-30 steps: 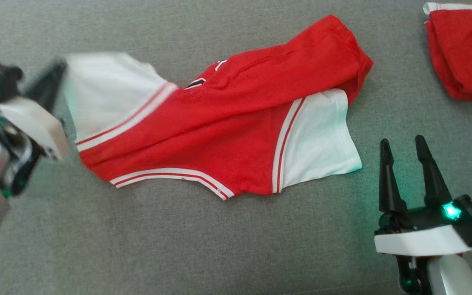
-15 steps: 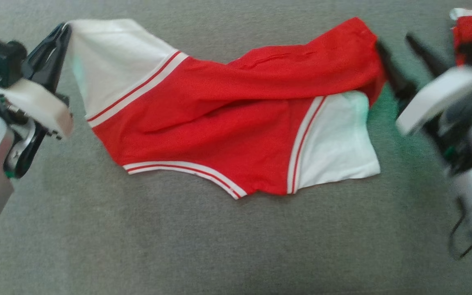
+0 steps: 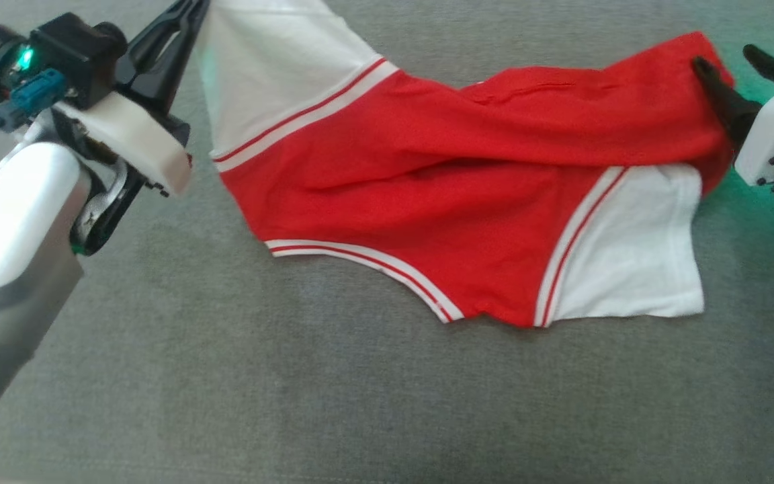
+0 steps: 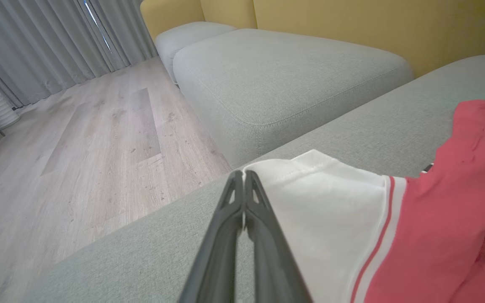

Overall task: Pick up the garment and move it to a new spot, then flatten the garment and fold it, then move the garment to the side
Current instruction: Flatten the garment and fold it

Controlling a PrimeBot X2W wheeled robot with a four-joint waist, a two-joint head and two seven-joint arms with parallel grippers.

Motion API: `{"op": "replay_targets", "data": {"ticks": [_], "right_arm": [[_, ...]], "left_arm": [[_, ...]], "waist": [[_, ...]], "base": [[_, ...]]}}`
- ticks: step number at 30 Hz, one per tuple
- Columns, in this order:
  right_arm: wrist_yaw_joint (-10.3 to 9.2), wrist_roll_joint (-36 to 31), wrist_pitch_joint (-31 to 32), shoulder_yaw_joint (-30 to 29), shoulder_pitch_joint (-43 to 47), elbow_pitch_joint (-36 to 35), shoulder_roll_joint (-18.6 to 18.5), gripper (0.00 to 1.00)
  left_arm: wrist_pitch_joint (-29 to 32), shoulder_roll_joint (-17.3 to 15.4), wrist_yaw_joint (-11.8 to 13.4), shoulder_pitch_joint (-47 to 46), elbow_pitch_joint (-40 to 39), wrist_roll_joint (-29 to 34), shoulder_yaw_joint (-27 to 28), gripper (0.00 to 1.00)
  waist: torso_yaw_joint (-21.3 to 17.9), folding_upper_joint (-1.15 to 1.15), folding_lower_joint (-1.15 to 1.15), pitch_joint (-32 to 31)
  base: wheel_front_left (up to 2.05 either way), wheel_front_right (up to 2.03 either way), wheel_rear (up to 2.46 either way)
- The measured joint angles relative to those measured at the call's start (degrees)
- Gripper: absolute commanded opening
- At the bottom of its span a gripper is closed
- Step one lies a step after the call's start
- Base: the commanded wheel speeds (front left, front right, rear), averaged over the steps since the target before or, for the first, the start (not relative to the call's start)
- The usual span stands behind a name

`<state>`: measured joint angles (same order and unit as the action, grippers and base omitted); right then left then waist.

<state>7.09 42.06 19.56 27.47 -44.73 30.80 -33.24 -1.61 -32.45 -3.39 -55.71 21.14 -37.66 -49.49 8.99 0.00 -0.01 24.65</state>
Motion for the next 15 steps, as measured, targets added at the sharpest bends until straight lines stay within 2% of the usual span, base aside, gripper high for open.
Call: {"op": "replay_targets", "data": {"ticks": [5,6,7,8,15], "right_arm": [[0.0,1.03,-1.69,3.66,-2.18,3.21,-0.33,1.0],[0.0,1.18,-1.77,4.49,-2.46,3.69,-0.42,0.5],[0.0,1.31,-2.22,5.26,-2.76,4.19,-0.58,0.12],[0.0,1.31,-2.22,5.26,-2.76,4.19,-0.58,0.0],[0.0,2.35,-9.49,6.51,-4.78,5.73,-1.94,0.0]], "left_arm": [[-0.07,0.33,-0.23,-0.36,0.75,0.38,-0.63,0.0],[-0.07,0.34,-0.23,-0.36,0.88,0.41,-0.64,0.0],[-0.07,0.34,-0.23,-0.36,1.0,0.42,-0.68,0.0],[-0.07,0.34,-0.23,-0.36,1.0,0.42,-0.68,0.0],[-3.11,-0.07,-0.14,-0.35,1.96,1.58,-0.86,0.0]], "waist": [[1.53,0.0,0.0,0.36],[1.69,0.0,0.0,0.35],[1.77,0.0,0.0,0.29],[1.77,0.0,0.0,0.29],[1.11,0.0,0.0,-1.51]], "base": [[0.0,0.0,0.0],[0.0,0.0,0.0],[0.0,0.0,0.0],[0.0,0.0,0.0],[0.0,0.0,0.0]]}}
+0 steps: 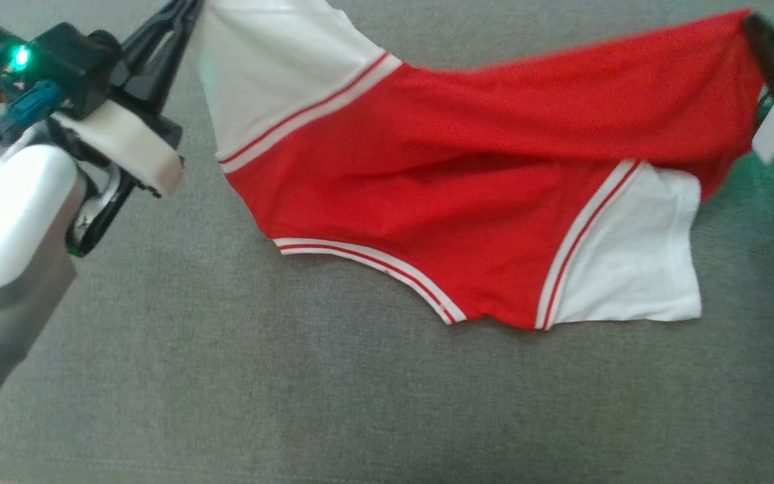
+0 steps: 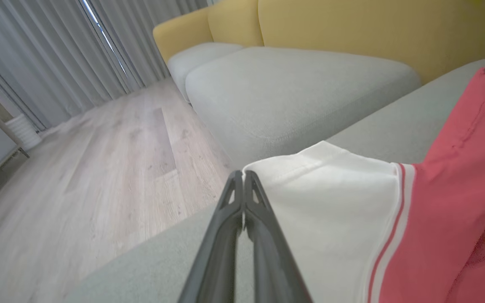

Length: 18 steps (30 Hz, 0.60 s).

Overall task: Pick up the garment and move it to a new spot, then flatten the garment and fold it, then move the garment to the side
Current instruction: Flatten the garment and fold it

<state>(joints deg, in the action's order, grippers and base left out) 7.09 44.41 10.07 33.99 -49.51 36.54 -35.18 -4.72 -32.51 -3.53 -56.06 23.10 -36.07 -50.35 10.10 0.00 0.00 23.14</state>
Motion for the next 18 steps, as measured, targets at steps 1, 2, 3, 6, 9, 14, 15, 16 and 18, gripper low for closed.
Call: {"op": "replay_targets", "data": {"ticks": [1,2,3,6,9,14,15,16,18], "right_arm": [[0.0,0.22,-1.24,-0.15,-0.46,0.07,-0.02,0.0],[0.0,0.85,-2.26,-0.43,-0.83,-0.04,-0.01,0.0],[0.0,1.67,-3.47,-0.89,-1.15,-0.12,-0.01,0.0],[0.0,3.75,-6.64,-1.88,-2.02,-0.81,-0.32,0.0],[0.0,6.47,-9.24,-2.65,-2.8,-2.81,-1.15,0.0],[0.0,10.74,-11.22,-2.8,-3.13,-8.13,-2.78,0.0],[0.0,11.17,-11.65,-2.74,-3.13,-9.21,-3.28,0.0],[0.0,11.46,-12.18,-2.72,-3.13,-10.16,-3.75,0.0],[0.0,12.11,-13.18,-2.71,-3.12,-12.13,-4.7,0.0]], "left_arm": [[-1.01,-0.22,0.07,0.0,0.15,0.52,0.05,0.0],[-1.94,-0.52,0.18,-0.01,0.29,1.0,0.16,0.0],[-3.09,-0.87,0.64,-0.03,0.35,1.54,0.3,0.0],[-6.0,-1.93,1.48,-0.66,0.64,3.39,0.56,0.0],[-8.16,-2.83,1.85,-2.57,-0.13,5.04,1.55,0.0],[-9.71,-5.08,2.57,-5.11,-3.19,6.7,4.78,0.0],[-9.84,-5.58,2.54,-5.15,-3.68,7.14,5.24,0.0],[-10.0,-5.99,2.54,-5.13,-4.11,7.49,5.57,0.0],[-10.02,-6.89,2.5,-5.12,-5.39,7.92,6.14,0.0]], "waist": [[-0.24,0.0,0.0,-0.51],[-0.5,0.0,0.0,-1.05],[-0.79,0.0,0.0,-1.65],[-1.71,0.0,0.01,-3.76],[-2.68,0.0,0.01,-6.29],[-4.42,0.0,0.01,-11.25],[-4.76,0.0,0.01,-12.32],[-5.08,0.0,0.01,-13.42],[-5.72,0.0,0.01,-15.69]], "base": [[0.0,0.0,0.0],[0.0,0.0,0.0],[0.0,0.0,0.0],[0.0,0.0,0.0],[0.0,0.0,0.0],[0.0,0.0,0.0],[0.0,0.0,0.0],[0.0,0.0,0.0],[0.0,0.0,0.0]]}}
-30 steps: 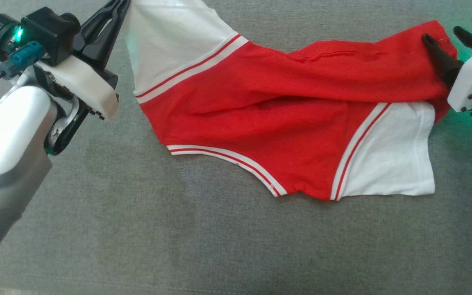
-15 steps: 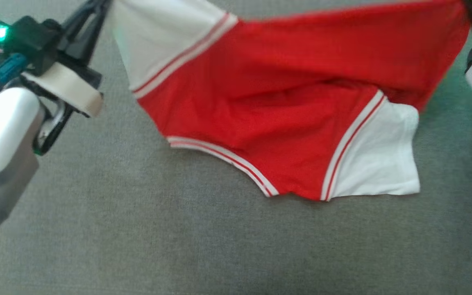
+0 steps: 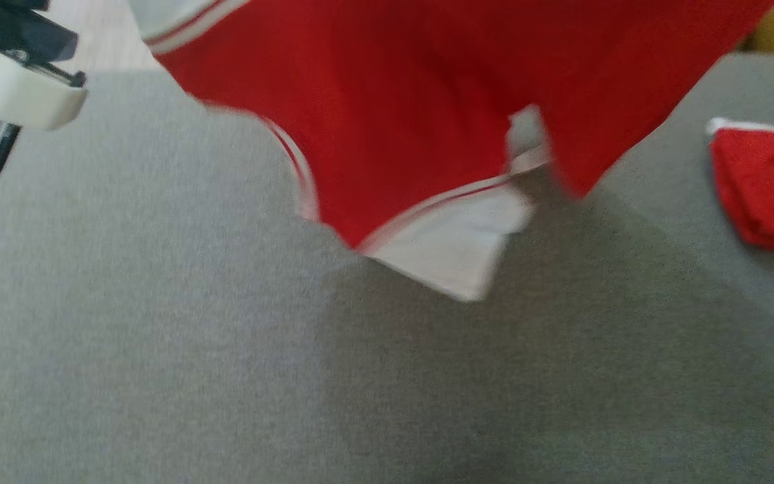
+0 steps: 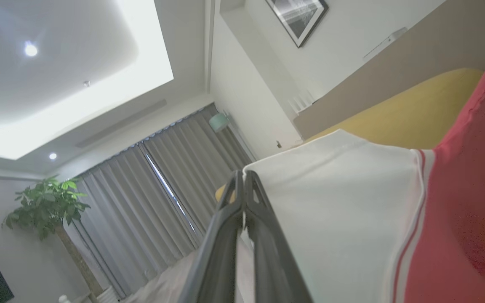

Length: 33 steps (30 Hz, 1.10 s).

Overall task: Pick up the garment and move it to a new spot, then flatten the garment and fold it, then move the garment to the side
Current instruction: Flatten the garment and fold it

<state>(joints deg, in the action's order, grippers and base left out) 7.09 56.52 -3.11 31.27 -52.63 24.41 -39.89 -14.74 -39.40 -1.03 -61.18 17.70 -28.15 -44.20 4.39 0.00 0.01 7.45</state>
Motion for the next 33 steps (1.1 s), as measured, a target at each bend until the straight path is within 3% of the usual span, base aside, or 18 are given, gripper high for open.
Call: {"op": "replay_targets", "data": {"ticks": [9,18,22,26,33], "right_arm": [[0.0,-1.72,-2.56,-1.14,-0.24,-6.8,-4.42,0.0],[0.0,-4.44,-1.48,-5.39,-5.47,-8.12,-4.91,0.0],[0.0,-6.54,0.2,-4.35,-6.69,-6.54,-3.43,0.0],[0.0,-10.04,2.21,-0.34,-9.47,-1.26,1.36,0.0],[0.0,-14.78,-0.44,1.56,-20.35,7.28,6.61,0.0]], "left_arm": [[-0.05,-5.52,-2.0,0.01,-5.86,2.12,1.57,0.0],[0.65,-6.17,-3.0,-6.3,-7.38,3.49,1.94,0.0],[3.61,-5.83,-4.26,-7.89,-4.6,1.69,1.87,0.0],[7.21,-3.54,-5.64,-7.9,2.99,-2.58,0.68,0.0],[3.11,0.81,-5.21,-18.1,12.22,0.22,0.37,0.0]], "waist": [[-2.57,0.0,0.0,-8.4],[-4.47,0.0,0.0,-10.86],[-4.95,0.0,0.0,-10.02],[-5.45,0.0,-0.01,-7.16],[-5.67,0.0,-0.03,1.32]], "base": [[0.0,0.0,0.0],[0.0,0.0,0.0],[0.0,0.0,0.0],[0.0,0.0,0.0],[0.0,0.0,0.0]]}}
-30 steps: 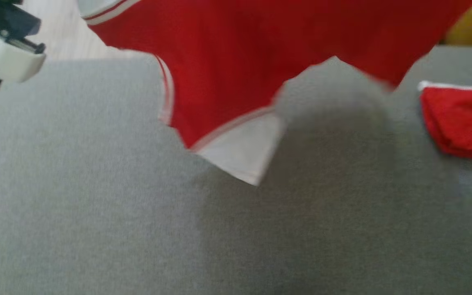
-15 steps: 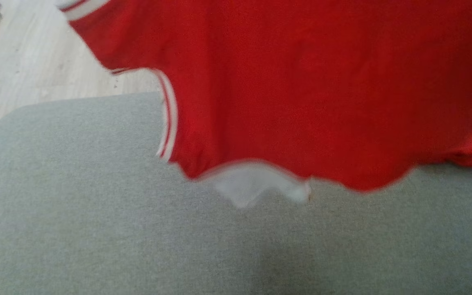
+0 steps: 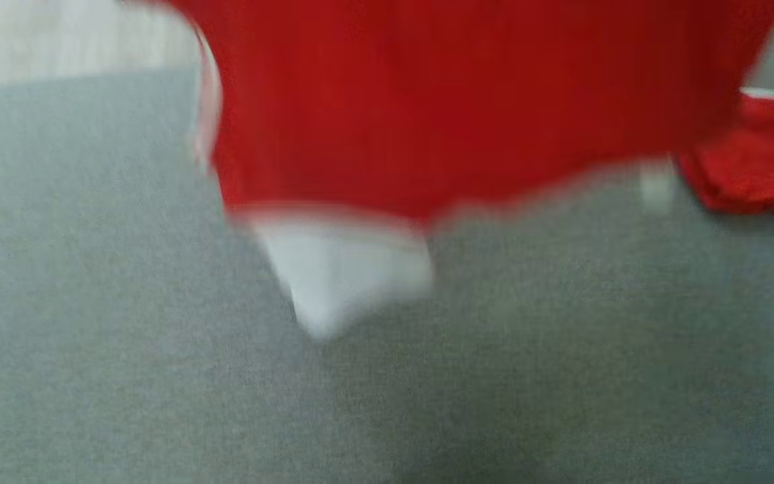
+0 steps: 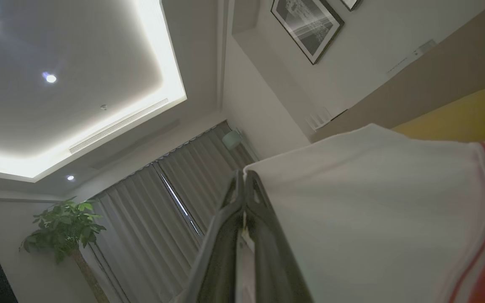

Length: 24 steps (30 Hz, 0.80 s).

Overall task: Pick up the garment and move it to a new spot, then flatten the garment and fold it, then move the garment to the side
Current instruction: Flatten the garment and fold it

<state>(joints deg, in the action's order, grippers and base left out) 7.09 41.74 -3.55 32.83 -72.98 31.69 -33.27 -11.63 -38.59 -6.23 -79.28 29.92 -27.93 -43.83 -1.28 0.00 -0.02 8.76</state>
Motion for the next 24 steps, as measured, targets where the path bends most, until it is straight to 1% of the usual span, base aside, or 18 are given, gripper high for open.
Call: {"op": "replay_targets", "data": {"ticks": [3,5,8,11,14,17,21,24], "right_arm": [[0.0,-1.03,-3.57,-0.3,-4.99,3.53,1.32,0.0],[0.0,-1.69,-6.5,-1.16,-7.43,5.97,1.82,0.0],[0.0,-2.44,-8.61,-1.16,-9.04,8.14,1.81,0.0],[0.0,-3.16,-9.16,1.09,-9.12,9.23,1.55,0.0],[0.0,-3.61,-9.65,3.67,-9.04,10.44,0.86,0.0],[0.0,-3.94,-10.16,6.2,-7.25,12.1,0.52,0.0],[0.0,-2.64,-10.6,8.84,0.15,14.13,1.04,0.0],[0.0,0.12,-10.65,10.07,7.2,14.48,1.25,0.0]], "left_arm": [[-2.27,2.22,2.36,-6.79,2.93,2.74,1.67,0.0],[-3.09,3.49,3.32,-9.98,3.99,4.15,2.82,0.0],[-3.16,5.05,3.16,-11.12,3.54,5.3,4.01,0.0],[-3.16,5.61,2.11,-9.21,1.2,5.32,5.21,0.0],[-3.16,5.64,1.69,-4.66,-1.44,5.49,6.88,0.0],[-3.16,6.42,1.3,2.86,-4.28,5.8,8.09,0.0],[-3.15,7.42,1.11,15.61,-8.64,6.45,9.07,0.0],[-3.14,7.36,1.12,24.91,-12.36,7.39,10.76,0.0]], "waist": [[0.02,0.0,-0.01,3.87],[0.13,0.0,-0.01,6.06],[0.6,0.0,-0.01,8.45],[1.39,0.0,0.01,10.34],[2.29,0.0,0.01,12.62],[3.4,0.0,0.0,14.82],[5.06,-0.01,-0.01,15.87],[5.55,0.0,0.01,14.51]], "base": [[0.0,0.0,0.0],[0.0,0.0,0.0],[0.0,0.0,0.0],[0.0,0.0,0.0],[0.0,0.0,0.0],[0.0,0.0,0.0],[0.0,0.0,0.0],[0.0,0.0,0.0]]}}
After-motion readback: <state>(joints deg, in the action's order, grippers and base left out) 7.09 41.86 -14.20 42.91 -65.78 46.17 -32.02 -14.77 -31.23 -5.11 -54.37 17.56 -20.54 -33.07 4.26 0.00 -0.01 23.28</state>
